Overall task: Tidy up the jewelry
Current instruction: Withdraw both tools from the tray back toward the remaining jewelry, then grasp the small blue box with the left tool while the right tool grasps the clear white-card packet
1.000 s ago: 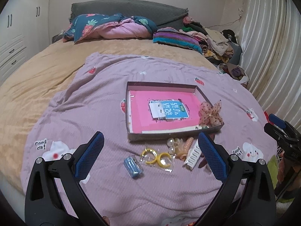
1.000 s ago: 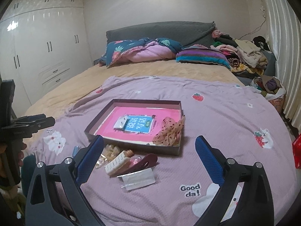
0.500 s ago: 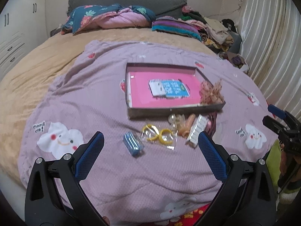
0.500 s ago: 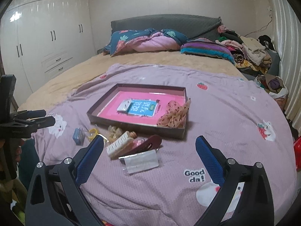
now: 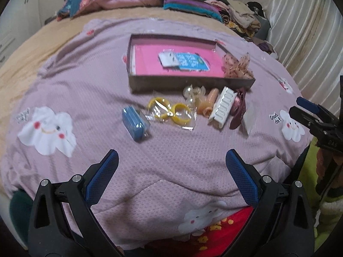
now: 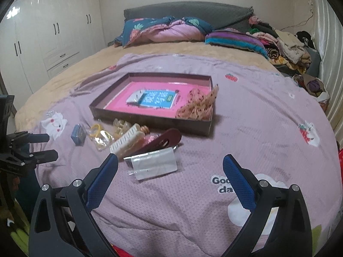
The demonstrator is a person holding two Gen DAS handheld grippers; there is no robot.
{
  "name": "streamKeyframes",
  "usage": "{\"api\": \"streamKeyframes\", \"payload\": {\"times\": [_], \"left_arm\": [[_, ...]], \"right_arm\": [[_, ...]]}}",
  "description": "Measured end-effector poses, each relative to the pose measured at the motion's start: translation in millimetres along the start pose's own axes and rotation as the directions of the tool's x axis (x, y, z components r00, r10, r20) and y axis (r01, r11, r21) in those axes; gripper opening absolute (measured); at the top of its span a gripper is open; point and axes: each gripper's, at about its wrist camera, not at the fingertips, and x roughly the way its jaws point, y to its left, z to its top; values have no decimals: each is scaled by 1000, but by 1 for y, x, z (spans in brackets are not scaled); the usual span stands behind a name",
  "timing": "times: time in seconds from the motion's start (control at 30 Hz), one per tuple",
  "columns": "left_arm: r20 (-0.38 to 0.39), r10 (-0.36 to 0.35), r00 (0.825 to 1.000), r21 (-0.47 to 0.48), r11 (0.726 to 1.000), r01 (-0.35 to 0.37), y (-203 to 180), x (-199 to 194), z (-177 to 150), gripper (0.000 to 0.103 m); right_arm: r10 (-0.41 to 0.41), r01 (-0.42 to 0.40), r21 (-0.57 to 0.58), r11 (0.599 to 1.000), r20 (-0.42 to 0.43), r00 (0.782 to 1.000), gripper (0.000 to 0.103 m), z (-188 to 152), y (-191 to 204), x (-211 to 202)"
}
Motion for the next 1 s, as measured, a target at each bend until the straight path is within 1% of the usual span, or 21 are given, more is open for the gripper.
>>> {"api": "streamKeyframes", "payload": {"times": [0.13, 0.3, 0.37, 0.43, 0.53, 0.67, 0.77, 0.87, 1.0], "left_arm": [[-2, 22, 1000, -43, 999, -22, 13, 11, 2, 93], [-3, 64, 998, -61, 996, -64, 26, 26, 9, 92], [-6, 63, 998, -68, 996, -64, 30, 32, 13, 89], [-8, 78, 997, -71, 994, -78, 33, 37, 17, 89], [-19, 80, 997, -80, 993, -82, 37, 48, 24, 89], [-23, 87, 996, -86, 992, -89, 41, 59, 30, 79], [-28, 83, 996, -99, 991, -86, 46, 64, 32, 76], [-35, 85, 996, -106, 990, -88, 50, 67, 32, 67], [-33, 91, 995, -119, 988, -94, 58, 66, 31, 62]], "right_arm": [[4, -4, -7, 1000, -25, 1000, 98, -4, 2, 11], [7, -9, -28, 1000, -57, 998, 98, -7, 8, 28], [10, -13, -41, 999, -69, 998, 98, -8, 10, 32], [6, -11, -54, 998, -83, 997, 98, -9, 13, 39], [10, -17, -67, 998, -107, 994, 98, -9, 15, 49], [3, -16, -89, 996, -138, 990, 98, -10, 18, 64], [2, -20, -104, 994, -164, 986, 98, -10, 20, 77], [-1, -23, -125, 992, -184, 983, 98, -11, 23, 89], [5, -33, -137, 990, -196, 981, 98, -9, 24, 100]]}}
